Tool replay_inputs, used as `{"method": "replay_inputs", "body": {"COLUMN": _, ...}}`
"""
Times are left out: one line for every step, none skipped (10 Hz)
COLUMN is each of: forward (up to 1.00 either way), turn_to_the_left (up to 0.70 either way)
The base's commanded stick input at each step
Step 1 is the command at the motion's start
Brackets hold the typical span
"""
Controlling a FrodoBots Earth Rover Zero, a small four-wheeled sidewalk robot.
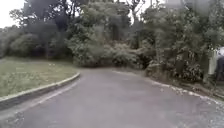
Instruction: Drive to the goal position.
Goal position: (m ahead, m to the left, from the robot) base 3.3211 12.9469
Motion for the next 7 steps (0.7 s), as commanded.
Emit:
{"method": "replay_inputs", "body": {"forward": 0.7, "turn_to_the_left": 0.0}}
{"method": "replay_inputs", "body": {"forward": 0.7, "turn_to_the_left": 0.0}}
{"method": "replay_inputs", "body": {"forward": 0.7, "turn_to_the_left": 0.0}}
{"method": "replay_inputs", "body": {"forward": 0.7, "turn_to_the_left": 0.0}}
{"method": "replay_inputs", "body": {"forward": 0.7, "turn_to_the_left": 0.0}}
{"method": "replay_inputs", "body": {"forward": 0.7, "turn_to_the_left": 0.0}}
{"method": "replay_inputs", "body": {"forward": 0.7, "turn_to_the_left": 0.0}}
